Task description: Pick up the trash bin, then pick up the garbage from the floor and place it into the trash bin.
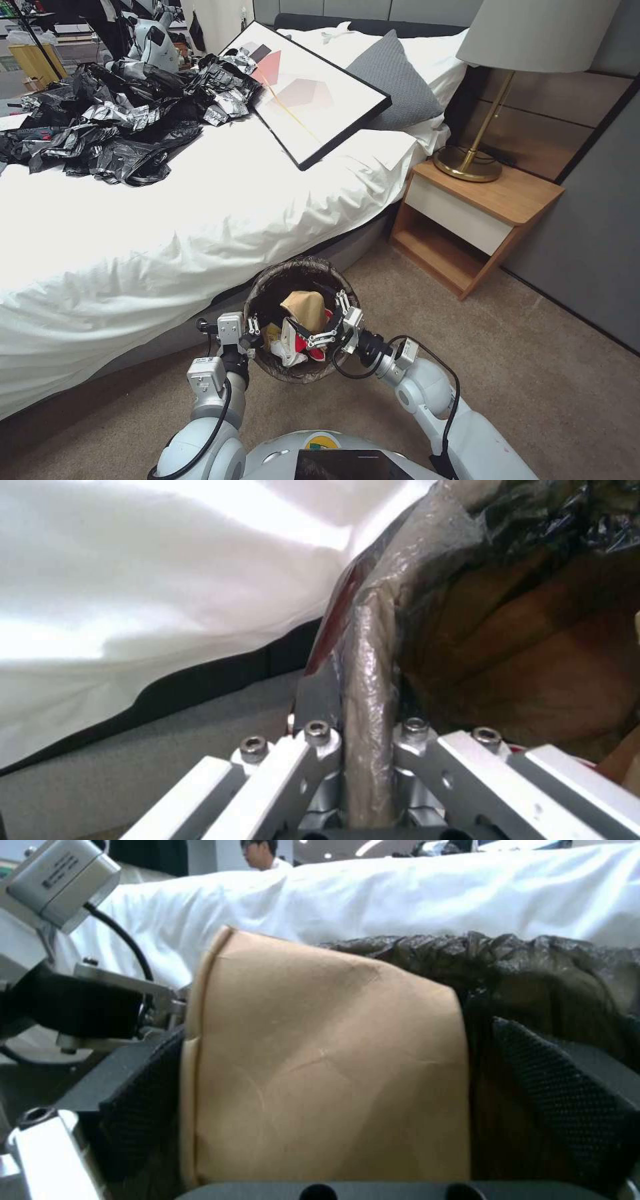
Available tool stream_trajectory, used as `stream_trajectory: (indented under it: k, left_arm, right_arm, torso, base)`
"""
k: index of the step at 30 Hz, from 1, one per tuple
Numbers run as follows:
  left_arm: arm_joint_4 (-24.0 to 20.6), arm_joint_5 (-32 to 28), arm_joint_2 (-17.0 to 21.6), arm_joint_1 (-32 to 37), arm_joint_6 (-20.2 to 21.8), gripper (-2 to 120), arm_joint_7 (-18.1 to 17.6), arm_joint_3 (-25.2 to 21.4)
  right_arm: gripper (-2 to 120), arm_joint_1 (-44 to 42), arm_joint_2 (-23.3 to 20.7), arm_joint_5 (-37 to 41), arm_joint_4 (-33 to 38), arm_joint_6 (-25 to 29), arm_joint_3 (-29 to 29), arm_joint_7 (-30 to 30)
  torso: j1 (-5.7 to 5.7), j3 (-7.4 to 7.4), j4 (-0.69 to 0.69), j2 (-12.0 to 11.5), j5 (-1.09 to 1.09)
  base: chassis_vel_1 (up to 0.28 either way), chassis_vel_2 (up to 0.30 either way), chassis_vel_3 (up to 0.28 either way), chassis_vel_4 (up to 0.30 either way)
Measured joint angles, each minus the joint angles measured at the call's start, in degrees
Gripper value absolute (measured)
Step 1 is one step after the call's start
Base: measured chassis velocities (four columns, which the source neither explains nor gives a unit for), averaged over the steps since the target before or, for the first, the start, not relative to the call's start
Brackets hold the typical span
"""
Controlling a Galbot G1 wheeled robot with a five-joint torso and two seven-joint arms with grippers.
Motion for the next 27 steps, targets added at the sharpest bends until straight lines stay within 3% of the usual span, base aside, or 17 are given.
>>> stream_trajectory:
  k: [16, 21, 23, 27]
  left_arm:
    - [0.0, 0.0, 0.0, 0.0, 0.0, 2, 0.0, 0.0]
    - [0.0, 0.0, 0.0, 0.0, 0.0, 2, 0.0, 0.0]
    - [0.0, 0.0, 0.0, 0.0, 0.0, 2, 0.0, 0.0]
    - [0.0, 0.0, 0.0, 0.0, 0.0, 2, 0.0, 0.0]
  right_arm:
    - [100, -1.6, -0.1, -3.3, 3.9, 2.5, 3.0, 1.0]
    - [100, -2.6, 1.8, -6.2, 8.4, 4.2, 4.7, 6.6]
    - [100, -4.1, 3.7, -8.9, 11.5, 4.6, 6.4, 12.4]
    - [100, -6.4, 5.6, -10.9, 13.8, 5.7, 8.0, 17.7]
  torso:
    - [0.00, 0.00, 0.00, 0.0, 0.00]
    - [0.00, 0.00, 0.00, 0.0, -0.01]
    - [0.00, 0.00, 0.01, 0.0, -0.01]
    - [0.00, 0.00, 0.02, 0.0, -0.01]
  base:
    - [0.000, 0.000, 0.000, 0.000]
    - [0.000, 0.000, 0.000, 0.000]
    - [0.000, 0.000, 0.000, 0.000]
    - [0.000, 0.000, 0.000, 0.000]
